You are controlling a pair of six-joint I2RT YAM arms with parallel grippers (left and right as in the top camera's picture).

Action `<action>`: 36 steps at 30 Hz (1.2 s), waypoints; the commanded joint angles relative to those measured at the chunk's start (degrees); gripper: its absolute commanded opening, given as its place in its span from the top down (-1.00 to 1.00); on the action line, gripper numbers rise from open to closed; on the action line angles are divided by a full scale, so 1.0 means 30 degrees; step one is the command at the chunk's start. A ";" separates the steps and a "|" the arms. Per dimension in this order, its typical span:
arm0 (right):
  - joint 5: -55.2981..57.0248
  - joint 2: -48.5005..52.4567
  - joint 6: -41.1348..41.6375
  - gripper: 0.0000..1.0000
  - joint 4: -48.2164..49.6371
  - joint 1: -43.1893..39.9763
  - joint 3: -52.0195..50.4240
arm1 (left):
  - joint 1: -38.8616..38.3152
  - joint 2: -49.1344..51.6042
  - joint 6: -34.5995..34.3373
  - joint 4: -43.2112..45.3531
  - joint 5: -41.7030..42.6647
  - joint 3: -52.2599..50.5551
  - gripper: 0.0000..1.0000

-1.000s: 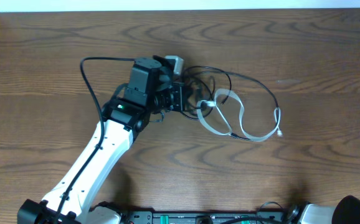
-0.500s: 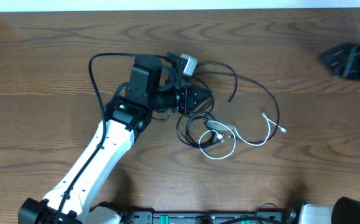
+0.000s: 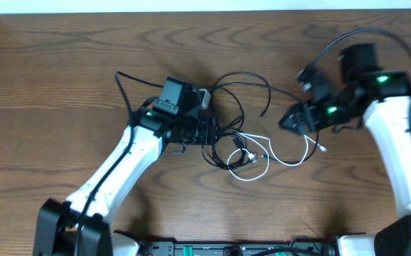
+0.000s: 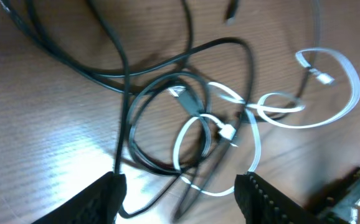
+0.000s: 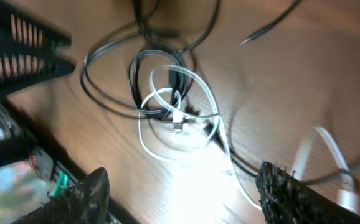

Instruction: Untangle cables

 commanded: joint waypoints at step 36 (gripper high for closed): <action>0.5676 0.0058 2.1682 0.45 1.2131 0.7271 -1.1810 | -0.1027 0.4546 0.0372 0.2390 -0.0991 0.0087 -0.18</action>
